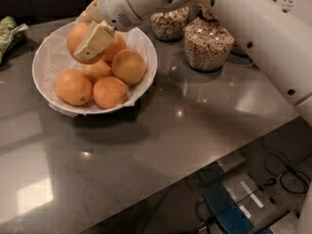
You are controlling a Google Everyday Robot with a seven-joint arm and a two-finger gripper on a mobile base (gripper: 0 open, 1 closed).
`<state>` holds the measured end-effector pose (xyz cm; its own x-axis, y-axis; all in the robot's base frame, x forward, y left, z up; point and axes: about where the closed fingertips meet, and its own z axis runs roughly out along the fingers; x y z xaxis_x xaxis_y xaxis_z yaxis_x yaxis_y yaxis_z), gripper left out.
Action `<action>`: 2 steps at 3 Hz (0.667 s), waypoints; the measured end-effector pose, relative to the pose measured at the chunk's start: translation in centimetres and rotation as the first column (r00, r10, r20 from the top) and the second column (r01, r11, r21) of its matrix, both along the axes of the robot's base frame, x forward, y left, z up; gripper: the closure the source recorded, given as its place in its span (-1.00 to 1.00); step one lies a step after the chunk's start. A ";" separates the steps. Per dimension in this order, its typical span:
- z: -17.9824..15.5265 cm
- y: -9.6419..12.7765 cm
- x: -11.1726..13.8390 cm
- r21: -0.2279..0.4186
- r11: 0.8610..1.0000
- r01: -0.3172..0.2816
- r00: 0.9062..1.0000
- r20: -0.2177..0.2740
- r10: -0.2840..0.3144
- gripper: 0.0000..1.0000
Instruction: Pick orange from white bowl
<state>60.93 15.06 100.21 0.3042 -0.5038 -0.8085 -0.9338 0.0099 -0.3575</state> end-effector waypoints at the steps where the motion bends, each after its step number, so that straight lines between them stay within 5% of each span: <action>1: -1.2 -1.3 -3.0 -0.033 0.997 -0.074 0.997 0.013 0.074 1.00; 2: -1.2 -1.3 -3.0 -0.034 0.997 -0.074 0.997 0.013 0.074 1.00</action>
Offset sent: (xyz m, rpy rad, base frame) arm -0.0419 -0.0301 -0.0126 -0.0478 -0.0388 0.0753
